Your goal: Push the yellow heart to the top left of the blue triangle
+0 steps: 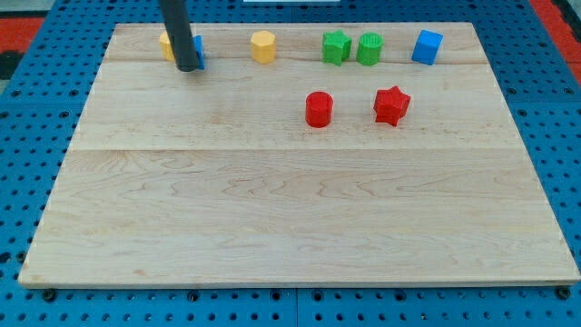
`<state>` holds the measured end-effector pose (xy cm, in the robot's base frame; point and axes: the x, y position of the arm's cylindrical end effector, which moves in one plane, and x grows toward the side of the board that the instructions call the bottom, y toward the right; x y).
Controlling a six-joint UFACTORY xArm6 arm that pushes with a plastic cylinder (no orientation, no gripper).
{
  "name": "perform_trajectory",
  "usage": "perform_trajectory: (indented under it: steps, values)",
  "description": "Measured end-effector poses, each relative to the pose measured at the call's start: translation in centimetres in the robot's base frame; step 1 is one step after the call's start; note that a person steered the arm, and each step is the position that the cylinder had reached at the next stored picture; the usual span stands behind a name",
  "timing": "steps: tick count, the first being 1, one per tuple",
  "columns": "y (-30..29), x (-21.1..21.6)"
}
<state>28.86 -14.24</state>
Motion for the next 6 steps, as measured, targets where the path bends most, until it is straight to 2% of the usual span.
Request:
perform_trajectory:
  steps: [2,3,4,6]
  values:
    - [1.7,0.0]
    - [-5.7,-1.3]
    - [-8.0,-2.5]
    - [-1.0,-2.5]
